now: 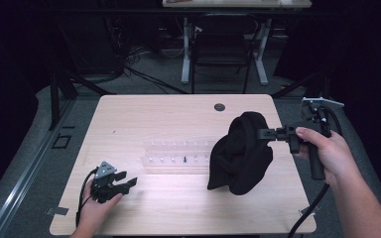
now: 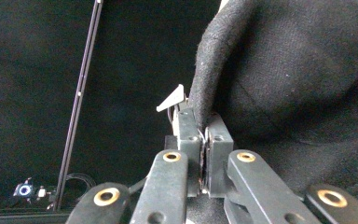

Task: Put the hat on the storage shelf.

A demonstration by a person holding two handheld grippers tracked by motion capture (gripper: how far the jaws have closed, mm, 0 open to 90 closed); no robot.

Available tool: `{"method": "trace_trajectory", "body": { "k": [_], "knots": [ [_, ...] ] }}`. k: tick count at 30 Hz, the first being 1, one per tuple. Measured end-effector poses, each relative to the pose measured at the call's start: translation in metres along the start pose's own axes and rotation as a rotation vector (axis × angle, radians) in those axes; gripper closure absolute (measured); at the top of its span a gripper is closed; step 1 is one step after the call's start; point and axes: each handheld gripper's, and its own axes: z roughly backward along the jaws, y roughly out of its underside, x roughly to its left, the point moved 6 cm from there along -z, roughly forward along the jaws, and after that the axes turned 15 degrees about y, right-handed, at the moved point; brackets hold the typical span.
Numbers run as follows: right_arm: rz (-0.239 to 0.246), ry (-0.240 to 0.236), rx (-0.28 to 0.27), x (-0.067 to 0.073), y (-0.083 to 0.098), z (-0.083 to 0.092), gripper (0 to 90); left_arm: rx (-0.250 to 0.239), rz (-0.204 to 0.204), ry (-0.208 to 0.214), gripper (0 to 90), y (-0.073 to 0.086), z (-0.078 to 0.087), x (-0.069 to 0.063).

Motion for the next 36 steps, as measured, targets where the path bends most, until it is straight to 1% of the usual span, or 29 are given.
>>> {"method": "trace_trajectory", "body": {
  "k": [2,8,10,12,13,14,26,33,34,36],
  "knots": [
    [0.012,-0.002,0.0,0.002,-0.002,0.002,88.2,0.002,-0.002,0.0,46.2,0.0,0.0,0.0],
    [0.019,0.0,-0.012,0.008,-0.01,0.004,88.2,0.002,0.0,0.001,46.2,0.0,0.0,0.0],
    [0.015,0.003,-0.017,0.009,-0.012,0.003,88.2,0.0,0.002,0.001,46.2,0.0,0.0,0.0],
    [0.018,-0.004,-0.015,0.011,-0.014,0.002,88.2,0.001,0.002,-0.002,46.1,0.0,0.0,0.0],
    [0.017,-0.001,-0.015,0.011,-0.015,0.002,88.2,0.0,0.002,-0.003,46.2,0.0,0.0,0.001],
    [0.017,0.002,-0.019,0.012,-0.016,0.002,88.2,0.013,0.004,0.001,46.1,0.0,0.001,0.0],
    [0.03,0.004,-0.027,0.026,-0.029,-0.003,88.2,0.007,0.002,-0.001,45.8,0.0,0.001,0.001],
    [0.037,-0.005,-0.029,0.033,-0.035,-0.008,88.2,0.004,0.003,0.001,45.8,-0.001,0.001,0.001],
    [0.039,-0.008,-0.027,0.034,-0.036,-0.009,88.2,-0.007,0.003,-0.001,45.9,-0.001,0.001,0.001],
    [0.04,-0.008,-0.029,0.035,-0.038,-0.011,88.2,-0.005,0.002,0.0,45.9,-0.001,0.0,0.001]
  ]
}}
